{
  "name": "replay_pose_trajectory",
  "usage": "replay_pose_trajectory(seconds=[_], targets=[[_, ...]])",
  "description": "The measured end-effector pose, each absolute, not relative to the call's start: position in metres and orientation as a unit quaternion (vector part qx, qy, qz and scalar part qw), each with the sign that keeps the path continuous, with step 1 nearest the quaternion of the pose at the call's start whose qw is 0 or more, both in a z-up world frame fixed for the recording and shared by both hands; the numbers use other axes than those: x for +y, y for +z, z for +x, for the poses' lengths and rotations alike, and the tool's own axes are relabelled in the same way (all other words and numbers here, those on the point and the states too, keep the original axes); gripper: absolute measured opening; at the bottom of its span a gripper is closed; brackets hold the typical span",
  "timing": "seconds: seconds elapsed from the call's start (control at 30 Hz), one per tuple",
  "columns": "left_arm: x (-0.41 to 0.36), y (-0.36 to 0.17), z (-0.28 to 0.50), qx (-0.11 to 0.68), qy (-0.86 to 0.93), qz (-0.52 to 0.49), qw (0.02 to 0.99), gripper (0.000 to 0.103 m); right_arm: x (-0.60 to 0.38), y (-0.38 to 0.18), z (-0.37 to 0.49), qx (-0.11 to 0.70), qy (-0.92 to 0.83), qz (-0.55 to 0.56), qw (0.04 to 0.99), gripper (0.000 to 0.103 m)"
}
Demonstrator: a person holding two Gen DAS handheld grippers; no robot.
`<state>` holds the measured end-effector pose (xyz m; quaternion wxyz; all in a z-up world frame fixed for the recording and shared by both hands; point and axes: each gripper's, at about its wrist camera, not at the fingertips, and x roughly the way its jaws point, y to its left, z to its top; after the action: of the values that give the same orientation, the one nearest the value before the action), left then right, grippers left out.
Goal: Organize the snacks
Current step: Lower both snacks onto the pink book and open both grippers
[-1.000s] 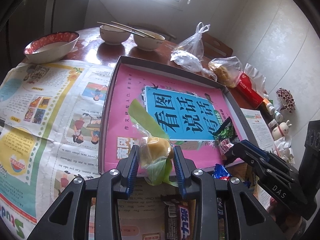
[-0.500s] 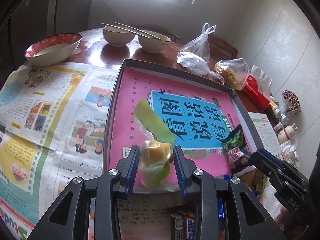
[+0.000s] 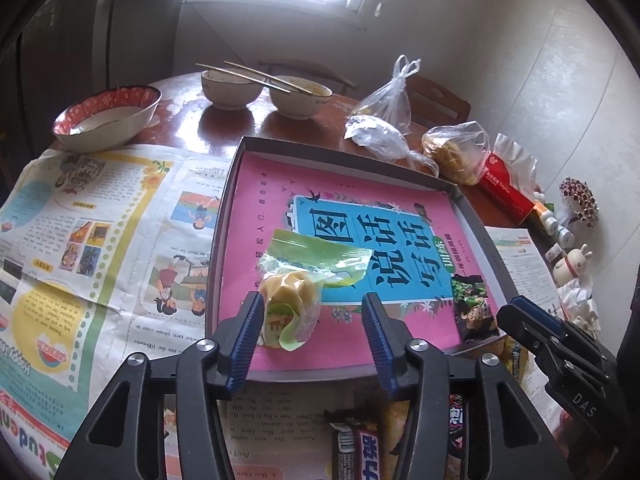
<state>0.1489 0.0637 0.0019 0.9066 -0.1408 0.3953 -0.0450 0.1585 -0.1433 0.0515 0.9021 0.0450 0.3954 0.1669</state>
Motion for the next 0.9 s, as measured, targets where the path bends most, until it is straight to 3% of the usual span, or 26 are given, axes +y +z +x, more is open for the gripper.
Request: replay_pose_trajectory(seconds=[0.53,0.9], targets=[[0.056,0.029,0.120,0.364,-0.056,-0.133,0.920,0.067,-0.172,0.069,0.150,0.374,0.150,0.069,0.912,0.046],[0.052,0.043,0.104,0.347,-0.064,-0.130,0.927,0.073,-0.181,0.080,0.139,0.362,0.150,0.073,0.917,0.048]])
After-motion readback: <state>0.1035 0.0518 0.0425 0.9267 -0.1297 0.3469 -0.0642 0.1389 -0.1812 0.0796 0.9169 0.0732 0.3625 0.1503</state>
